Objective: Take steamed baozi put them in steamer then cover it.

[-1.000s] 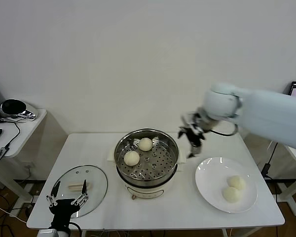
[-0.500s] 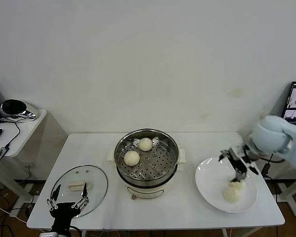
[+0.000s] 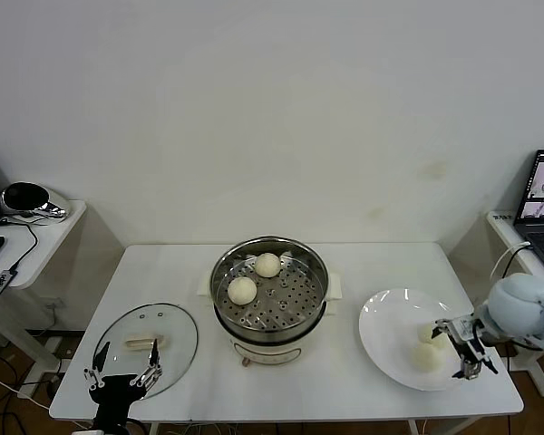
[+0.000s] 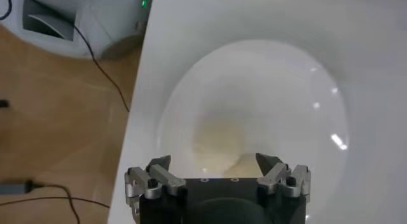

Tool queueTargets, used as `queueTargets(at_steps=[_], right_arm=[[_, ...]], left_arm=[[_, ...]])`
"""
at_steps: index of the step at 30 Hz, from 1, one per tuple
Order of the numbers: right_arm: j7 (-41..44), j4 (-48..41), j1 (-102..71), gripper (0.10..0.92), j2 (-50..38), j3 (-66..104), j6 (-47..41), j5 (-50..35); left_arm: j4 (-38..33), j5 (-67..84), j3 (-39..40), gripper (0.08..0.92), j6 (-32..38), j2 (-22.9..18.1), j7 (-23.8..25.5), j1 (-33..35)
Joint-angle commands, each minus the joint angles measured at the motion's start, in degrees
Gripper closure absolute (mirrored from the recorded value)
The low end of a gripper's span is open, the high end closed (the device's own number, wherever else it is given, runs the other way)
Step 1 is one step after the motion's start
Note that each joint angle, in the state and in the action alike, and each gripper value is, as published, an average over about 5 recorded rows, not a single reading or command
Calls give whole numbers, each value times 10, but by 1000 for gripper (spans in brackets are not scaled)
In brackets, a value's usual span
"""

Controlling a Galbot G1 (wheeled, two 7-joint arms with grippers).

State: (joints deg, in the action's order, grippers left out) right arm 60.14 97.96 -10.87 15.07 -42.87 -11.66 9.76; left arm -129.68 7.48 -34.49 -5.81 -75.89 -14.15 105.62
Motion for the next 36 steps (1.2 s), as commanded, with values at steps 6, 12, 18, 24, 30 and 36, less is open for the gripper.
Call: queueTargets(at_steps=[6, 12, 18, 24, 30, 36], right_arm=[[-24, -55, -104, 203, 65, 87, -1, 35], [-25, -66, -105, 203, 76, 86, -4, 47], [-24, -75, -106, 208, 81, 86, -7, 53], [-17, -80, -102, 268, 85, 85, -11, 55], [-5, -80, -96, 389, 85, 84, -14, 50], [4, -68, -71, 463, 80, 82, -19, 26]], left_arm=[[-1, 0, -5, 177, 0, -1, 0, 1], [3, 2, -7, 177, 0, -2, 0, -1], [7, 3, -8, 177, 1, -3, 0, -3], [8, 4, -8, 177, 1, -3, -1, -4], [8, 5, -9, 177, 1, -4, -1, -4], [5, 5, -9, 177, 2, -4, -1, -1]])
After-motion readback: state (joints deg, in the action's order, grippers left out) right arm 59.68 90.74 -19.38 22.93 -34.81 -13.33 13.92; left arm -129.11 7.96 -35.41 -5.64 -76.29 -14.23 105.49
